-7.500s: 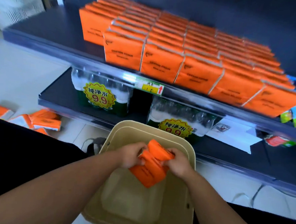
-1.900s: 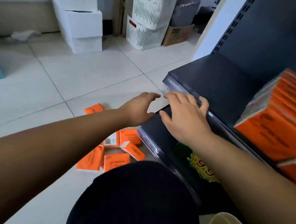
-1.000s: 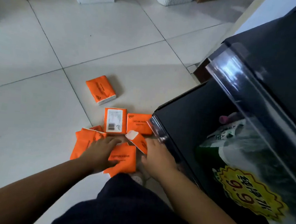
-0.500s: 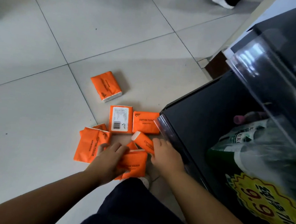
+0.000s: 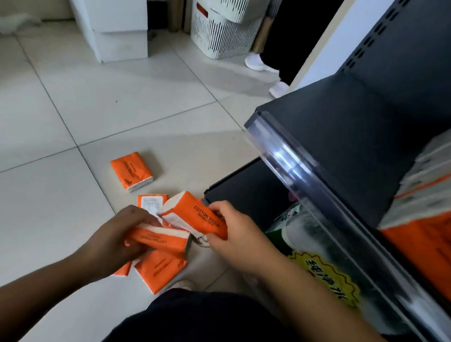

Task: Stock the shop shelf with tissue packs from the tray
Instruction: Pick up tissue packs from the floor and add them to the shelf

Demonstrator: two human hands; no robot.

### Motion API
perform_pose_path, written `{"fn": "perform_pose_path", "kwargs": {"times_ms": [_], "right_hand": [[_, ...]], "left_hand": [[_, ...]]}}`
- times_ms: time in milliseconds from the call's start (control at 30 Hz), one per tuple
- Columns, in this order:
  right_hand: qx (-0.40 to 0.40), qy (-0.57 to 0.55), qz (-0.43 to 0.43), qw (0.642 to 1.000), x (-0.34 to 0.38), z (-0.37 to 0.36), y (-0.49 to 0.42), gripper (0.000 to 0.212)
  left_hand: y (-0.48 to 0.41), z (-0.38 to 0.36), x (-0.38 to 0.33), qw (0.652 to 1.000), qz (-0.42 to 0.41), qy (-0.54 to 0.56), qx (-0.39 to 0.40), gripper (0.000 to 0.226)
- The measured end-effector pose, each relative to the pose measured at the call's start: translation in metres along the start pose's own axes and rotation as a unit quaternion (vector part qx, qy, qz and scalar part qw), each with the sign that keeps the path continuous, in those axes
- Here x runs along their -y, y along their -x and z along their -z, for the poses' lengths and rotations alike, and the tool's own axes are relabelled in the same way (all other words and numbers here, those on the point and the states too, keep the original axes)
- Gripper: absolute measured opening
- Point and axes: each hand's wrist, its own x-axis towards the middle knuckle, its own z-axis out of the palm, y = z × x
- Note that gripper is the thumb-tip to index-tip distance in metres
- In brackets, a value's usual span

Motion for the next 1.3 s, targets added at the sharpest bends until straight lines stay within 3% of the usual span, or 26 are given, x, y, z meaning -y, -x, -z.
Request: {"fn": "perform_pose_path", "kwargs": {"times_ms": [267,500,667,800,1100,1300], "right_hand": [[-0.124,0.027,0.096,0.987,0.076,0.084,0.064,0.046],[-0.182,-0.046,0.101,0.977,0.094,0.149,0.109,0.049],[-0.198,-0.103,0.097,0.97,0.091,0.181,0.141,0.047],[-0.215,-0.14,0.085,0.963,0.082,0.197,0.161,0.047],[-0.28,-0.099,0.05,0.953,0.034,0.243,0.152,0.047],[-0.285,-0.042,-0.023,0.957,-0.002,0.287,0.126,0.043]], "left_hand": [[-0.024,0.066,-0.112,0.991,-0.12,-0.027,-0.061,0.045],[-0.06,0.078,-0.192,0.984,-0.153,0.046,-0.079,0.073],[-0.074,0.064,-0.233,0.962,-0.101,0.247,-0.054,0.08],[-0.087,0.046,-0.26,0.964,-0.089,0.249,-0.04,0.056],[-0.154,-0.006,-0.293,0.953,-0.097,0.276,0.072,0.077],[-0.209,-0.036,-0.297,0.973,-0.098,0.201,0.054,0.075]]}}
